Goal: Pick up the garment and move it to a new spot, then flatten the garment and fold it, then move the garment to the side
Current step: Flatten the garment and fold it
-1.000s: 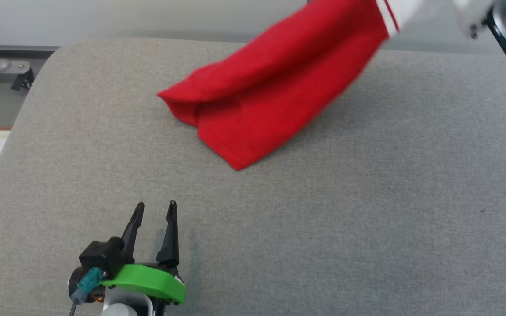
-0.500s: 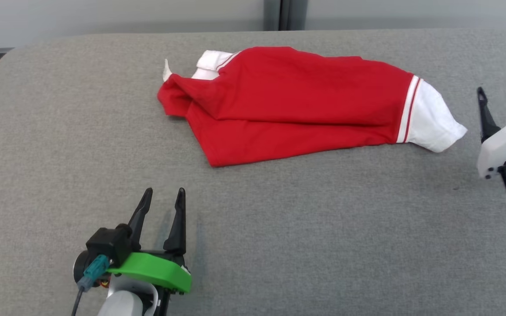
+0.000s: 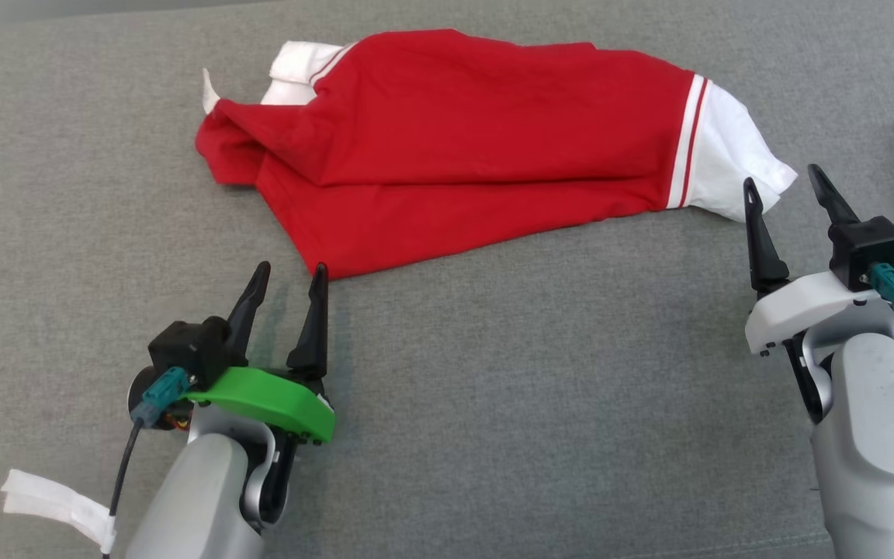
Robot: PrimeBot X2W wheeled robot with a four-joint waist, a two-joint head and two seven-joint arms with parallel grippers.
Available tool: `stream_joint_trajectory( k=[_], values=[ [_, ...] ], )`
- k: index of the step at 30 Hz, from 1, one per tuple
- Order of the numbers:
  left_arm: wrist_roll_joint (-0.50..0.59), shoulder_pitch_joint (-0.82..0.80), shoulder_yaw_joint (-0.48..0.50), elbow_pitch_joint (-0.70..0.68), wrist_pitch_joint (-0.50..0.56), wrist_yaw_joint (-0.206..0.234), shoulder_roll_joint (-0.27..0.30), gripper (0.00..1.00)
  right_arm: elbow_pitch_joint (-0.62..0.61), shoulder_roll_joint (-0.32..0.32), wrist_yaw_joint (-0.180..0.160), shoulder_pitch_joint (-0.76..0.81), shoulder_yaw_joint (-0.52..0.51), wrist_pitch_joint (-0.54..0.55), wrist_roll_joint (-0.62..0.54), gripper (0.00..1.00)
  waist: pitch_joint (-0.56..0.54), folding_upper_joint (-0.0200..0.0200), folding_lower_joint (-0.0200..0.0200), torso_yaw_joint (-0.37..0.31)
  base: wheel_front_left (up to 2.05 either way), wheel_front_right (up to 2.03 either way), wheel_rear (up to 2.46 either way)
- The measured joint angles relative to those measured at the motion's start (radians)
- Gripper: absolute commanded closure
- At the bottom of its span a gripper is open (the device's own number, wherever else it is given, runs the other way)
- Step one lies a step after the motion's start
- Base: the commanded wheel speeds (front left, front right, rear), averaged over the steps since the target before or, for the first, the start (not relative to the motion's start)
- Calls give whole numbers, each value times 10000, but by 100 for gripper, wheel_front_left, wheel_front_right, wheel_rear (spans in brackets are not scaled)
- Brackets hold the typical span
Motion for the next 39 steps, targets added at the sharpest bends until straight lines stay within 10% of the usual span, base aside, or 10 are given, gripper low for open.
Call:
stream_joint_trajectory(
  k=[12,13,14,15,39],
  values=[
    [-1724,-798,-1250,1005,-10,0,512,0,-190,209,0,186,52,0,-33,0,608,0,0,-640,0,0,0],
    [-1852,-810,-1400,911,-8,0,606,12,-190,209,0,191,54,0,-33,0,591,0,0,-645,0,0,0],
    [-1969,-812,-1513,775,-4,0,654,80,-188,211,0,196,58,0,-33,0,570,0,0,-642,0,0,0],
    [-2079,-826,-1586,598,-2,0,725,100,-182,217,0,198,69,0,-35,0,533,0,0,-633,0,0,0],
    [-483,1529,-1158,-3342,0,0,777,100,249,247,0,1600,-199,0,508,0,-1643,0,0,285,0,0,0]
  ],
)
